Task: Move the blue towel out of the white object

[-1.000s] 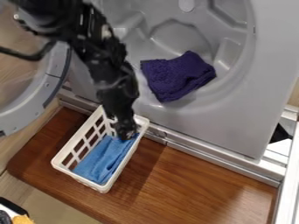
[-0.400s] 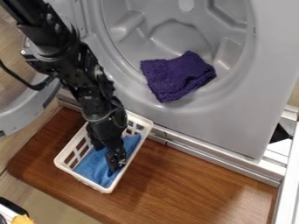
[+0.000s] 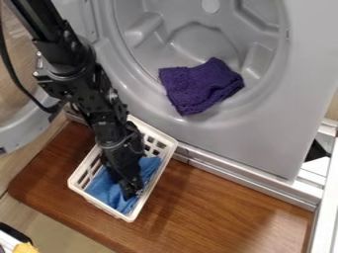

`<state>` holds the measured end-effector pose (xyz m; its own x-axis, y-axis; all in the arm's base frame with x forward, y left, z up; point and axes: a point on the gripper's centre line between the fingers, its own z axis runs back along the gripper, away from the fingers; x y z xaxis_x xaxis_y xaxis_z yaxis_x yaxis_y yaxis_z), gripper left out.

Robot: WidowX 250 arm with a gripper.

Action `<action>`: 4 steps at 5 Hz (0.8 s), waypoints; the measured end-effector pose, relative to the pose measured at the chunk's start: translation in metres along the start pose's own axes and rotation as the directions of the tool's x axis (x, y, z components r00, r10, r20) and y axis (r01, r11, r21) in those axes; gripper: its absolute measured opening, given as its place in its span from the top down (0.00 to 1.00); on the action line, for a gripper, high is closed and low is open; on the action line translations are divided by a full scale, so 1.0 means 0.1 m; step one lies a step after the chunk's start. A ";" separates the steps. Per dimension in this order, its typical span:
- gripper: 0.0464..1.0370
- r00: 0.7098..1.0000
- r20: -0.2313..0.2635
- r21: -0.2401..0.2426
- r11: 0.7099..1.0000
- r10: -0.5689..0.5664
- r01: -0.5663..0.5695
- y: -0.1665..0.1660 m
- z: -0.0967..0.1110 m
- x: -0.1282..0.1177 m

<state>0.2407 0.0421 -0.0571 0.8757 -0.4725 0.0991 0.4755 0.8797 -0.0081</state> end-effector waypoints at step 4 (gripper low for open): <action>1.00 0.998 0.041 0.124 0.991 -0.048 0.043 0.03 0.57 0.23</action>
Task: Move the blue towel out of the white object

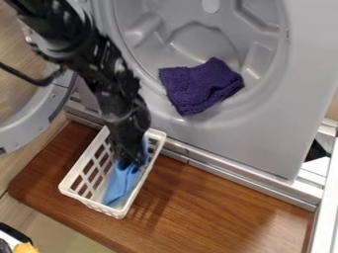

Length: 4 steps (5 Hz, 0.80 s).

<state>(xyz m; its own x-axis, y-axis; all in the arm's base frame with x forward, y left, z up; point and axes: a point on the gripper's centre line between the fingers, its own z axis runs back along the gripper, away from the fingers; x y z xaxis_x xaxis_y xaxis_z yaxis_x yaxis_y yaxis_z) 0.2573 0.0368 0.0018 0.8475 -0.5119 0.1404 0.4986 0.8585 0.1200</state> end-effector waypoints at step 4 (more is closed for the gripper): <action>1.00 0.930 0.244 0.053 0.962 -0.274 0.269 -0.69 0.82 0.83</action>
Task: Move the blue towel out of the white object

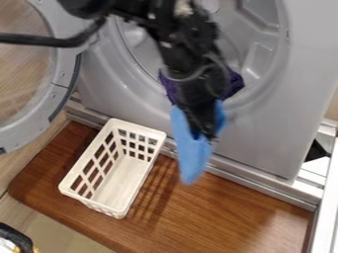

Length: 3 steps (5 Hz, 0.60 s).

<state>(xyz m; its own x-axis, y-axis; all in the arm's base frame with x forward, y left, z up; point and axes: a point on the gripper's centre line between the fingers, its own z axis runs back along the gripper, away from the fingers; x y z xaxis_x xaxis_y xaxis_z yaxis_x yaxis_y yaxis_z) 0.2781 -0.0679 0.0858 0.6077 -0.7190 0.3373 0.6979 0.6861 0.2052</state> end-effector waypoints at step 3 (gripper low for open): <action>1.00 0.996 -0.056 -0.091 0.994 -0.062 0.057 -0.67 -0.63 0.19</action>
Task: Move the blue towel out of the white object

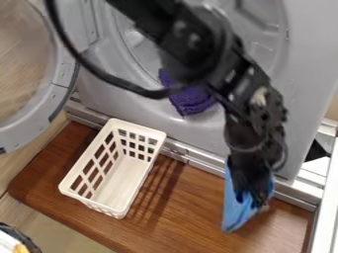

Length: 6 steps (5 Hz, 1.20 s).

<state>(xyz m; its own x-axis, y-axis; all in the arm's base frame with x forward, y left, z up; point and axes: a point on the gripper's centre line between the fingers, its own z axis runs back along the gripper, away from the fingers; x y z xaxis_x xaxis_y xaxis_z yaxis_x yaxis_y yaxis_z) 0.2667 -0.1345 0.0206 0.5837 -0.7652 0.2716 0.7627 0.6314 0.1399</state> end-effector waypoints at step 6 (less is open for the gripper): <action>0.58 1.000 -0.023 -0.099 0.995 -0.012 0.010 -0.33 -0.50 0.13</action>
<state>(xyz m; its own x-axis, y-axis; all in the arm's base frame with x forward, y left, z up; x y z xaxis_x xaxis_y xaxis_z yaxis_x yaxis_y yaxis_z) 0.2631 -0.1711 -0.0286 0.5806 -0.7756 0.2479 0.7923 0.6082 0.0473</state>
